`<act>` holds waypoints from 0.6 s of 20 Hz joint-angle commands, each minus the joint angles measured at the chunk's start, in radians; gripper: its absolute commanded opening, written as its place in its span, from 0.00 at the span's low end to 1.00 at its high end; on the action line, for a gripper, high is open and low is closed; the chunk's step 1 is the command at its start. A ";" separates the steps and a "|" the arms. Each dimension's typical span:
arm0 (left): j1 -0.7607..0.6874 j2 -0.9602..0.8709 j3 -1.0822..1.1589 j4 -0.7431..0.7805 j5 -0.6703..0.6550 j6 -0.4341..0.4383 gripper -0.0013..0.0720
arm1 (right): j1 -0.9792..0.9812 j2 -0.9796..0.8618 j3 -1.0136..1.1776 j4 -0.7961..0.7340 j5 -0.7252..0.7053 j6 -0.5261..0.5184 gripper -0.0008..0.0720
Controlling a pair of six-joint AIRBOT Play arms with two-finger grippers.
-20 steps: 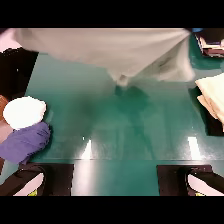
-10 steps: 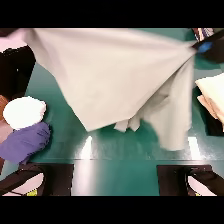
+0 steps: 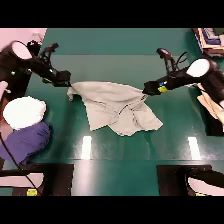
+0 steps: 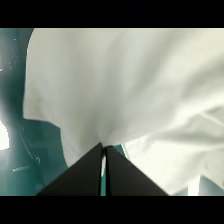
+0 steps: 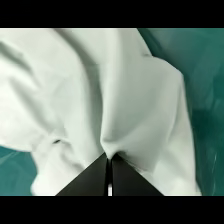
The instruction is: Fold the shirts.
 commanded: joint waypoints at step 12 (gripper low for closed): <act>0.000 0.016 -0.021 0.053 0.005 -0.001 0.67 | -0.102 -0.145 0.222 0.002 0.112 -0.066 0.56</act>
